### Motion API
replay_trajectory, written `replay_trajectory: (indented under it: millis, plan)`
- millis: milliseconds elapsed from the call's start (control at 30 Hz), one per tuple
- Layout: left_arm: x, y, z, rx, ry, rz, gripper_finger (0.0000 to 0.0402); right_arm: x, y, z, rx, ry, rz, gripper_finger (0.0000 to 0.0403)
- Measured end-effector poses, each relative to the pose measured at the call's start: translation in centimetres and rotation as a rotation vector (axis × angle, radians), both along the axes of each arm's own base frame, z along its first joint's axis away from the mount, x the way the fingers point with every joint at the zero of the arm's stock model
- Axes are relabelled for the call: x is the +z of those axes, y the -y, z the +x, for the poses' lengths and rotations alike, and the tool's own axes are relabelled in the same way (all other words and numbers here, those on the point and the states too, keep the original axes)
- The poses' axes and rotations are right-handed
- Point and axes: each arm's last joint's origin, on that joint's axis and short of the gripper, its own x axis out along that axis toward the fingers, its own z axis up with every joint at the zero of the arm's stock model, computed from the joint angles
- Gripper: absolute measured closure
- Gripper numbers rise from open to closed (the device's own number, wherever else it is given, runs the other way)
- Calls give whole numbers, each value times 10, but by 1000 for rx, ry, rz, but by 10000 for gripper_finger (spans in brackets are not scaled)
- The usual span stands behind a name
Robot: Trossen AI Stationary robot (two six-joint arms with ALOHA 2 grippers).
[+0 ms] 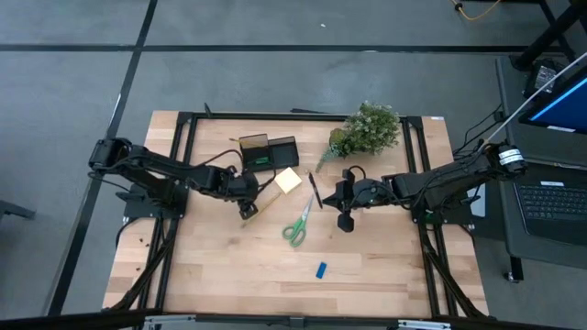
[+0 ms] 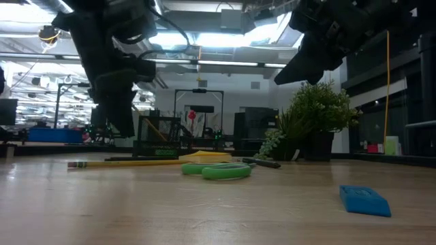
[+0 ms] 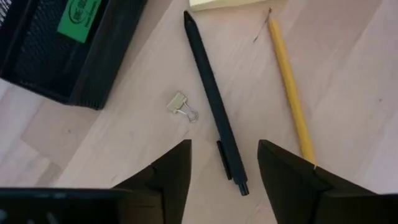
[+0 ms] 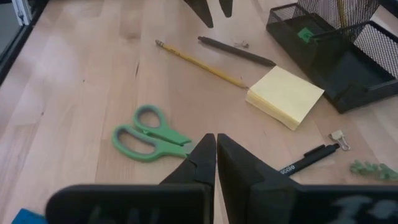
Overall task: Pick and place office supplies into organizer
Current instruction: Put the black ballpen into the black desk organizer
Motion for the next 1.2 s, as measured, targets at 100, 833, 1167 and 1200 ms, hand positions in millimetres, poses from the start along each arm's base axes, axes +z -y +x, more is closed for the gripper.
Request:
replay_trajectory:
  millis: [100,833,1167,1200]
  plan:
    - [-8,2,3,-5,-36,4,216,0,0,0,0,-4,0,384]
    - [-35,-3,25,10,-81,20,215,0,0,0,0,-3,-1,384]
    - [-35,-18,23,78,-86,-1,215,0,0,0,0,-3,-1,384]
    - [-36,-19,24,78,-90,-8,215,0,0,0,0,-3,-1,384]
